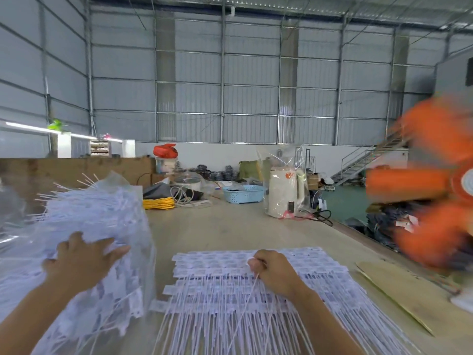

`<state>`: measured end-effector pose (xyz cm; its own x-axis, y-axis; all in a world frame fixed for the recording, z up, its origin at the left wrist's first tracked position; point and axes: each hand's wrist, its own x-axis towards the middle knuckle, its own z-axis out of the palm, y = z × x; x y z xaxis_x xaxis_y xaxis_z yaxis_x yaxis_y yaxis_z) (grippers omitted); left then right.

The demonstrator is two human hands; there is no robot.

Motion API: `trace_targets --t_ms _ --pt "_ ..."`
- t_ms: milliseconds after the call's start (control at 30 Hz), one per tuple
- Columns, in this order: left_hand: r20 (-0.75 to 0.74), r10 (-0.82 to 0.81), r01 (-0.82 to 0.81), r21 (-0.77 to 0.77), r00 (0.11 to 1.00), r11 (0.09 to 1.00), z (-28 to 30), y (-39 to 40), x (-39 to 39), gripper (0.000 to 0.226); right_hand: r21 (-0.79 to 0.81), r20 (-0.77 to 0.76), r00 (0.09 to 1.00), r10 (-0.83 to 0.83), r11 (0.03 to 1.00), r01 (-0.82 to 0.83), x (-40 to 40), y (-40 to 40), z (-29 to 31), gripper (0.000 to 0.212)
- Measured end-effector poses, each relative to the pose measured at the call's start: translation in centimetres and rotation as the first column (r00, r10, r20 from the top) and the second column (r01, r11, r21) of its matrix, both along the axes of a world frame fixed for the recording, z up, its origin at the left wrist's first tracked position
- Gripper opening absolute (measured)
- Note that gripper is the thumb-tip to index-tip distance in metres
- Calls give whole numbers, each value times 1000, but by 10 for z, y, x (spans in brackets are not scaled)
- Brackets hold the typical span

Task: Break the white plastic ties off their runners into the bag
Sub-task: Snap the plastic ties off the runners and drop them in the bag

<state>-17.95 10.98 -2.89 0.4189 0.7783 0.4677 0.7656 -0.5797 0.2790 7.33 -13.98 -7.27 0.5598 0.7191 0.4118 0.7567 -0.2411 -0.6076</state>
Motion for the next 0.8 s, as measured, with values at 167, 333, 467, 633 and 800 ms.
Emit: trace_targets --t_ms 167,333,467,633,800 --pt "-46 101 -96 82 994 992 40 -21 8 55 57 -33 999 -24 998 26 -3 -3 5 36" --pt "407 -426 353 245 808 903 42 -90 57 14 168 -107 994 30 986 -12 -15 -4 15 33" --pt "572 -458 672 -240 681 700 7 -133 117 20 241 -158 975 154 964 -114 -26 -5 26 18" --pt "615 -448 710 -275 648 649 -47 -142 144 44 195 -275 927 254 959 -205 -34 0 23 18" --pt "799 -267 748 -308 539 588 -54 -140 138 37 216 -400 882 250 961 -175 -36 0 20 23"
